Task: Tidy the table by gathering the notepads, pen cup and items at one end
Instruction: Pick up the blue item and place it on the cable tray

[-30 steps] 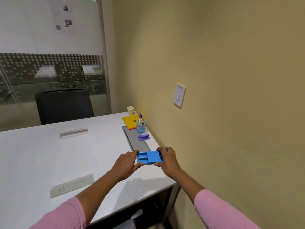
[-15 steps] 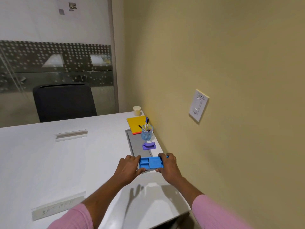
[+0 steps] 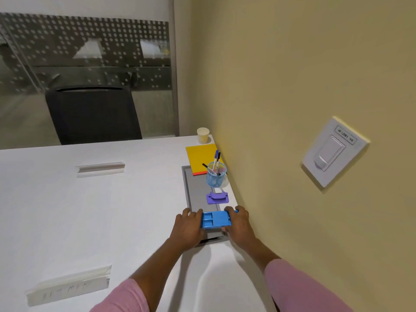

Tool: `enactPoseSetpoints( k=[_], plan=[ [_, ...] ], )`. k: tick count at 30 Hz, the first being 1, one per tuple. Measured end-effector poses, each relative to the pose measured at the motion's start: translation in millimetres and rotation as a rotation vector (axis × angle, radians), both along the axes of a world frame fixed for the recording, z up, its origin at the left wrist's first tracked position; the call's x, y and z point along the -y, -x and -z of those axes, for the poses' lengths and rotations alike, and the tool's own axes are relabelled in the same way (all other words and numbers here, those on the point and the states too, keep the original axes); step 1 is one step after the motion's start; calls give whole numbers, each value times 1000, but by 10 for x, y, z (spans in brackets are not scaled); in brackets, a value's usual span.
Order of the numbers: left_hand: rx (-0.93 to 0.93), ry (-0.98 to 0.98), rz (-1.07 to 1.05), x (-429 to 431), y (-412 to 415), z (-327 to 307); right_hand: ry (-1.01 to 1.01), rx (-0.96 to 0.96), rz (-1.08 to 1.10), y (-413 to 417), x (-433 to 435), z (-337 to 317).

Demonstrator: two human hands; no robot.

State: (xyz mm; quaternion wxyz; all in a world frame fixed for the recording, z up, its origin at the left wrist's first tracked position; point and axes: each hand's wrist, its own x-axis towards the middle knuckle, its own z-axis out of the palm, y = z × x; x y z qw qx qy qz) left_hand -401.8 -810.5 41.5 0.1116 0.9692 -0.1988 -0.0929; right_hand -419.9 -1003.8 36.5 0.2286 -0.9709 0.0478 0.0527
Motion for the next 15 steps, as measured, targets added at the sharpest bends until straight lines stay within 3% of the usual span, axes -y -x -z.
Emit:
enactPoseSetpoints(
  k=[8,15],
  plan=[
    [-235,52,-84,176,-339,491,31,-80,-28,-488,190,464],
    [-332,103,-102,280,-464,651,-36,-114,-8,-645,267,760]
  ],
)
